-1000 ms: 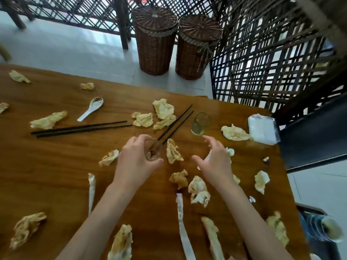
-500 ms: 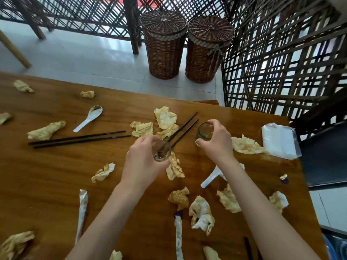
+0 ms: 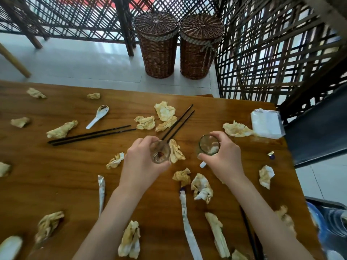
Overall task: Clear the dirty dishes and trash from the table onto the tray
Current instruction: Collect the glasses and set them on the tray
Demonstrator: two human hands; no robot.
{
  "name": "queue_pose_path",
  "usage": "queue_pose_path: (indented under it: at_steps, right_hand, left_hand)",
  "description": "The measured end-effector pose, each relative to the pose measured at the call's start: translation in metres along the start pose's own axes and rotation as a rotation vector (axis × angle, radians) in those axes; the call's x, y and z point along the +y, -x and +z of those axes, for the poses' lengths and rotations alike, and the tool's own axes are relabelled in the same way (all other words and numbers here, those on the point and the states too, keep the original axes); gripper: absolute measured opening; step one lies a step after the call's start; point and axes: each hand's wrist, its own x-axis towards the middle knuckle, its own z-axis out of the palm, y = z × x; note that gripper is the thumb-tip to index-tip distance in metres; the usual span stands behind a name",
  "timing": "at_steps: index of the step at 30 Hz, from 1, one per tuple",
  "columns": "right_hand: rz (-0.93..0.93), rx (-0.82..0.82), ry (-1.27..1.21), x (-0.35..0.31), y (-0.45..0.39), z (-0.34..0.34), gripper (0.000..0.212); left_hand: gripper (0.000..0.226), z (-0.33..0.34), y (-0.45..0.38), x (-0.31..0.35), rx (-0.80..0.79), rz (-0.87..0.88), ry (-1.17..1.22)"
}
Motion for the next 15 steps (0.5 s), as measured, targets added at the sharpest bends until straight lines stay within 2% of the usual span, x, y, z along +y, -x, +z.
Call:
queue_pose_path:
  at_steps: [6, 12, 15]
  right_hand:
    - [0.079, -0.006, -0.020, -0.013, 0.087, -0.029, 0.063]
    - [0.161, 0.119, -0.005, -0.004, 0.163, -0.052, 0.069]
    - [0.227, 0.142, 0.012, 0.008, 0.195, -0.064, 0.068]
  left_hand:
    - [0.068, -0.023, 0.049, 0.010, -0.070, 0.039, -0.024]
    - [0.070, -0.027, 0.092, 0.039, -0.173, 0.149, -0.002]
    - [0.065, -0.021, 0.118, 0.056, -0.200, 0.232, 0.045]
